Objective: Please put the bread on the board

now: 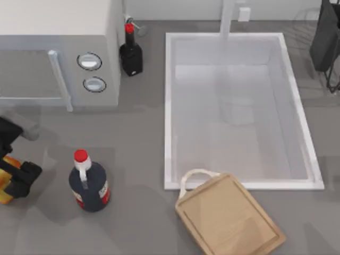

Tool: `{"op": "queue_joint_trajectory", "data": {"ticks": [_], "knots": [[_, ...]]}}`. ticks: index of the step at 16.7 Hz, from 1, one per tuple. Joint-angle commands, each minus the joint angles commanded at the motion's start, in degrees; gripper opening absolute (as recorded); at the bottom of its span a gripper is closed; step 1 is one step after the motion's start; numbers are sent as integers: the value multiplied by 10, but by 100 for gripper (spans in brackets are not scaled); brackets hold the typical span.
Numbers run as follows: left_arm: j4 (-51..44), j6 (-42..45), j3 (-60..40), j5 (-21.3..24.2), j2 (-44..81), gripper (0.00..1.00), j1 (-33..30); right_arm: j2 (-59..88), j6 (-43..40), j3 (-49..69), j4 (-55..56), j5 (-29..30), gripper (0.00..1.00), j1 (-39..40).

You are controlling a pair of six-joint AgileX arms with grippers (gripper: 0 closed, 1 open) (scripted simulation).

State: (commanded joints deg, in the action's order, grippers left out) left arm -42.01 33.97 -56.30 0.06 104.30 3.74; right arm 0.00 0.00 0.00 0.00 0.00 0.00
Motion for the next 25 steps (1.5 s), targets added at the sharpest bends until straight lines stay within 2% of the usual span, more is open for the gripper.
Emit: {"op": "queue_joint_trajectory", "data": {"ticks": [3, 16, 25], "knots": [[0, 0, 0, 0, 0, 100, 0, 0, 0, 0, 0, 0, 100, 0], [0, 0, 0, 0, 0, 2, 0, 0, 0, 0, 0, 0, 100, 0], [0, 0, 0, 0, -1, 0, -1, 0, 0, 0, 0, 0, 100, 0]]}}
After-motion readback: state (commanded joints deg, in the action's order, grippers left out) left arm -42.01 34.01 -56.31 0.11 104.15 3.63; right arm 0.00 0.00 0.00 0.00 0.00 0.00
